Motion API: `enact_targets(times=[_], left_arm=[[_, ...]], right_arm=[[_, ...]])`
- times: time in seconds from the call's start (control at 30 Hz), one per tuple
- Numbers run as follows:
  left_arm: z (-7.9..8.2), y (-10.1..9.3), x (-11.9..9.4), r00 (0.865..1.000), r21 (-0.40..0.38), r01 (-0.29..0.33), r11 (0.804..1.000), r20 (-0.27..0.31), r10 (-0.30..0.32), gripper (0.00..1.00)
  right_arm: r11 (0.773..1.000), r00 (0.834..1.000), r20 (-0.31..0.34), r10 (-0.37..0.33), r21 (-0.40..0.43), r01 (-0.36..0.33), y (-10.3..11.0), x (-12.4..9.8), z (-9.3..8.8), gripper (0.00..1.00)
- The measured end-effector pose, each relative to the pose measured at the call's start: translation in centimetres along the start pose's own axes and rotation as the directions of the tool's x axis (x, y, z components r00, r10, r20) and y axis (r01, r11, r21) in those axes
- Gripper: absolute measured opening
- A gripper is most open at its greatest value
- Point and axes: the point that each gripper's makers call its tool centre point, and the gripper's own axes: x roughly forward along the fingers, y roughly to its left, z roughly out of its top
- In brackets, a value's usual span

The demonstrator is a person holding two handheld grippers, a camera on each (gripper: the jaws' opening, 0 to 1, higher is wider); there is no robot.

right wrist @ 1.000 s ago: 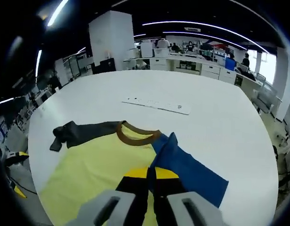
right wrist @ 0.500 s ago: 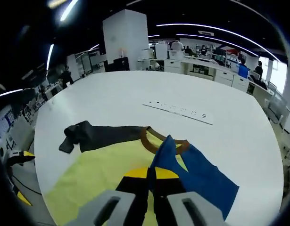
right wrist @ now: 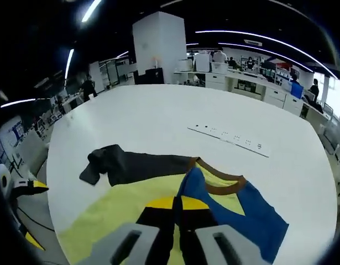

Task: Fold the garment on the visible template until the final outline fits inside the template.

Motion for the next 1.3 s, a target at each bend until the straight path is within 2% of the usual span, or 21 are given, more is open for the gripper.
enact_targets(times=[0.6, 0.83, 1.3], left_arm=[[-0.2, -0.2, 0.1, 1.000, -0.007, 0.001, 1.000, -0.012, -0.001, 0.95], [-0.5, 0.2, -0.2, 1.000, -0.022, -0.008, 1.000, -0.015, 0.007, 0.94], [-0.8, 0.2, -0.1, 1.000, -0.028, -0.009, 1.000, -0.021, 0.009, 0.93]], right_arm=[[0.995, 0.995, 0.020, 0.094, -0.022, -0.094, 4.5, 1.1, 1.2, 0.00], [0.992, 0.992, 0.024, 0.123, -0.032, -0.122, 5.6, 1.4, 1.3, 0.00], [0.970, 0.972, 0.066, 0.227, -0.103, -0.219, 9.1, 1.4, 2.6, 0.00]])
